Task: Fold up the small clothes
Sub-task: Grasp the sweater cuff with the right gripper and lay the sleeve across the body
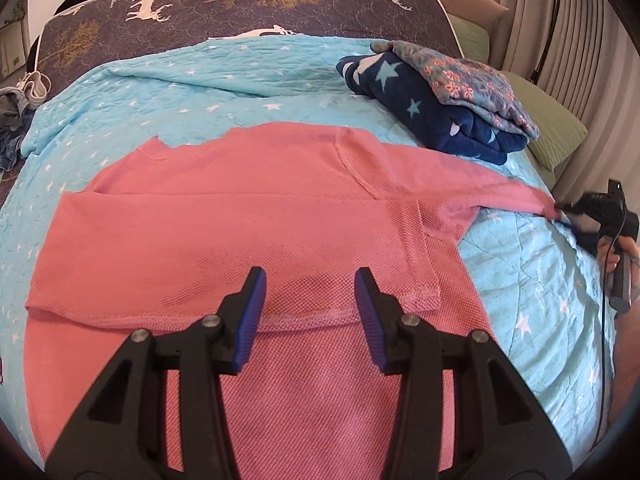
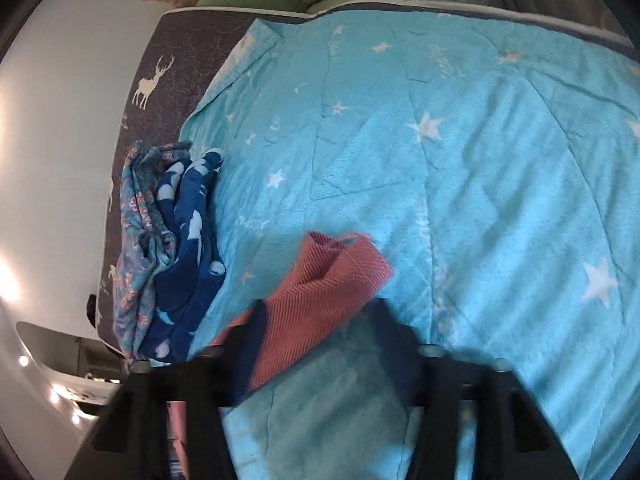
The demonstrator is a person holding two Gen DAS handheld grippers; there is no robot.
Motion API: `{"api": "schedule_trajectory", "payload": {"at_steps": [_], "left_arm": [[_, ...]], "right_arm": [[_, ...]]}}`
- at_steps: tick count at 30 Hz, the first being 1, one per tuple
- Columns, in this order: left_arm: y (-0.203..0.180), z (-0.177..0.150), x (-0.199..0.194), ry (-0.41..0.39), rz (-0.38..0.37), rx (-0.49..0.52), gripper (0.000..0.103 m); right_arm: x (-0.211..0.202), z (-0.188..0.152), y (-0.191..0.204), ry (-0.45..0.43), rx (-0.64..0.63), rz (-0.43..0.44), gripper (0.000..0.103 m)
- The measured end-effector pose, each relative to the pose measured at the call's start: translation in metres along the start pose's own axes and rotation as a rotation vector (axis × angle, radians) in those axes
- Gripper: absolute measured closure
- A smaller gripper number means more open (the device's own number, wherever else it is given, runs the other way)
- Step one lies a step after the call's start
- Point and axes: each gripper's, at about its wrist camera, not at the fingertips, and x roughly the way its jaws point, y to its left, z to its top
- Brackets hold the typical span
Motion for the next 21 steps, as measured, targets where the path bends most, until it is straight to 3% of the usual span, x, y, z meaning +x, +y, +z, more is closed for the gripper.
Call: {"api": "schedule_trajectory", "payload": {"at_steps": [6,11,17,21], "left_arm": [[0.003,0.000,0.006,0.004,-0.015,-0.017,0.056],[0.010,-0.005,0.006,0.012,-0.053,-0.079,0.056],[0.021,-0.012,-0.013,-0.025,-0.048,-0.075,0.056],[0.041,-0.017,-0.022,-0.035,-0.037,-0.111,0.056]], "right_arm": [[-0.046,-0.014,0.066,-0.159,-0.251,0.029,0.099],[-0.076,-0.050,0.155,-0.184,-0.480,0.132,0.099],[-0.070,-0.146,0.265,-0.107,-0.776,0.252,0.098],[-0.031,-0.223,0.309,0.015,-0.930,0.277,0.097]]}}
